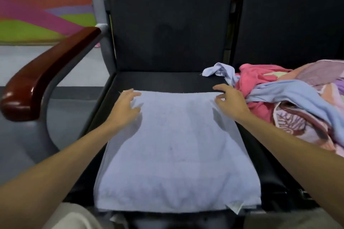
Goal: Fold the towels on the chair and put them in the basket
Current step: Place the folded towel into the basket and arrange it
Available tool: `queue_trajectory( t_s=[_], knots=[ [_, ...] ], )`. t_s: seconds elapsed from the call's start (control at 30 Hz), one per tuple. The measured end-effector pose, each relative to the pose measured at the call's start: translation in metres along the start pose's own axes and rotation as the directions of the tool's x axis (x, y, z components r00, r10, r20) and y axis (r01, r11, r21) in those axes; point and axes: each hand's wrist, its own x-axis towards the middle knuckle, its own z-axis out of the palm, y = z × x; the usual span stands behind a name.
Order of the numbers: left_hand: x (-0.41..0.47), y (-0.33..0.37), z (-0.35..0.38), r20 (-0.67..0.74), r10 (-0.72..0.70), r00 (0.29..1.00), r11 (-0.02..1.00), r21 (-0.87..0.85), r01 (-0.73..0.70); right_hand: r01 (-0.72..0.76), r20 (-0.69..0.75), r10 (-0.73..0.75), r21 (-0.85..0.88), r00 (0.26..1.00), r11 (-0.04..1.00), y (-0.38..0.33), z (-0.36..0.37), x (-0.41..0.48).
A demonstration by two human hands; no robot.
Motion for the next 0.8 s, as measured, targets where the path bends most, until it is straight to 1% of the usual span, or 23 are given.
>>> queue_trajectory(
  t_s=[0.03,0.1,0.17,0.23,0.3,0.4,0.43,0.47,0.5,0.57,0.6,0.63,0.67,0.7,0.73,0.8],
  knots=[
    [-0.01,0.003,-0.003,0.037,0.059,0.998,0.995,0.074,-0.062,0.059,0.017,-0.058,-0.044,0.998,0.997,-0.001,-0.002,-0.011],
    [-0.031,0.012,-0.009,0.163,0.115,0.98,0.968,0.201,-0.148,0.173,0.088,-0.165,-0.099,0.982,0.98,-0.003,-0.008,-0.036],
    [-0.052,0.022,-0.015,0.337,0.129,0.933,0.921,0.308,-0.238,0.277,0.226,-0.242,-0.137,0.944,0.951,-0.006,-0.016,-0.063],
    [-0.074,0.026,-0.019,0.467,0.123,0.876,0.878,0.361,-0.315,0.365,0.396,-0.267,-0.196,0.878,0.91,-0.011,-0.024,-0.085],
    [-0.096,0.028,-0.023,0.496,0.15,0.855,0.855,0.37,-0.364,0.423,0.496,-0.263,-0.243,0.827,0.873,-0.017,-0.033,-0.102],
    [-0.129,0.034,-0.026,0.462,0.221,0.859,0.867,0.31,-0.389,0.471,0.505,-0.305,-0.24,0.808,0.849,-0.027,-0.041,-0.13],
    [-0.138,0.036,-0.025,0.482,0.239,0.843,0.863,0.292,-0.412,0.495,0.517,-0.32,-0.244,0.794,0.834,-0.029,-0.042,-0.14],
    [-0.145,0.037,-0.023,0.53,0.255,0.809,0.842,0.29,-0.456,0.523,0.545,-0.331,-0.244,0.77,0.816,-0.03,-0.042,-0.151],
    [-0.151,0.037,-0.021,0.585,0.271,0.764,0.798,0.307,-0.518,0.545,0.59,-0.321,-0.248,0.74,0.801,-0.031,-0.041,-0.163],
    [-0.157,0.033,-0.015,0.673,0.286,0.682,0.663,0.375,-0.648,0.602,0.666,-0.302,-0.278,0.682,0.748,-0.029,-0.036,-0.181],
    [-0.158,0.031,-0.013,0.686,0.289,0.668,0.613,0.403,-0.68,0.642,0.676,-0.31,-0.313,0.668,0.7,-0.027,-0.032,-0.187],
    [-0.157,0.03,-0.011,0.686,0.294,0.666,0.595,0.413,-0.689,0.691,0.667,-0.343,-0.364,0.661,0.624,-0.026,-0.029,-0.193],
    [-0.156,0.03,-0.01,0.679,0.304,0.669,0.604,0.406,-0.686,0.739,0.651,-0.391,-0.424,0.651,0.524,-0.024,-0.025,-0.197],
    [-0.154,0.03,-0.009,0.675,0.305,0.672,0.632,0.385,-0.673,0.765,0.657,-0.399,-0.492,0.639,0.416,-0.022,-0.021,-0.201],
    [-0.153,0.031,-0.009,0.679,0.291,0.673,0.667,0.361,-0.652,0.765,0.66,-0.387,-0.554,0.644,0.327,-0.021,-0.017,-0.205],
    [-0.148,0.031,-0.01,0.694,0.259,0.672,0.719,0.326,-0.614,0.744,0.646,-0.378,-0.626,0.663,0.234,-0.017,-0.009,-0.211]
  ],
)
